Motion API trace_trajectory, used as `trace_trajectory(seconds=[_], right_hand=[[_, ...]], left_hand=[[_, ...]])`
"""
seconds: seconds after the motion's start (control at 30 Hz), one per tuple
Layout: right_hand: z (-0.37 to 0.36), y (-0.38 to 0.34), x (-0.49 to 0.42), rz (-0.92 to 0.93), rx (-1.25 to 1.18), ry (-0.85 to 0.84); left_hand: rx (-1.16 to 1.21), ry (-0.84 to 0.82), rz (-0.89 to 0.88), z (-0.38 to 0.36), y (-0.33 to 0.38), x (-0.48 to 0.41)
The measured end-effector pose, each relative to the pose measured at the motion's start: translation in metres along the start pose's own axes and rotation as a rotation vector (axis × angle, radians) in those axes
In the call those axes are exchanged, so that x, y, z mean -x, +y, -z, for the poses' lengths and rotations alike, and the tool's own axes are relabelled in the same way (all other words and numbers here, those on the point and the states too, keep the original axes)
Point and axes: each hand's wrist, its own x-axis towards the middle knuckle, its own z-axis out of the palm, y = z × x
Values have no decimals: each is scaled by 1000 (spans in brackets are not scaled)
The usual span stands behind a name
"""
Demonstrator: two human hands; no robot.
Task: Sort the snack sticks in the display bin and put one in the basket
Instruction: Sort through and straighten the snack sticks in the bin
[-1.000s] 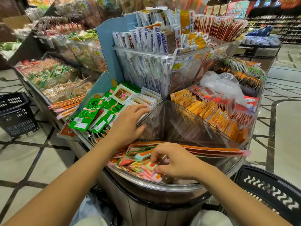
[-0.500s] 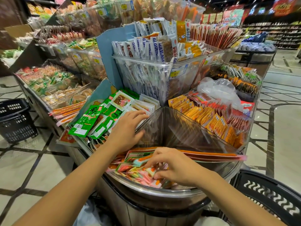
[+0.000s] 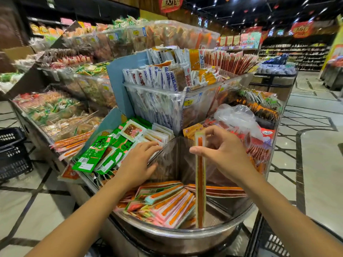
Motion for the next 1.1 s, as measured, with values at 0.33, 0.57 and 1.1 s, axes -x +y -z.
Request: trace_trajectory(seconds=[0.33, 0.57, 1.1], right_hand=[[31, -7, -9, -41, -50, 211], [28, -6, -12, -81, -166, 252], [4, 26, 5, -154, -115, -4]], left_hand=[[717, -179, 98, 15, 103, 7], [872, -42, 194, -14, 131, 19], [942, 9, 257, -17, 127, 22]])
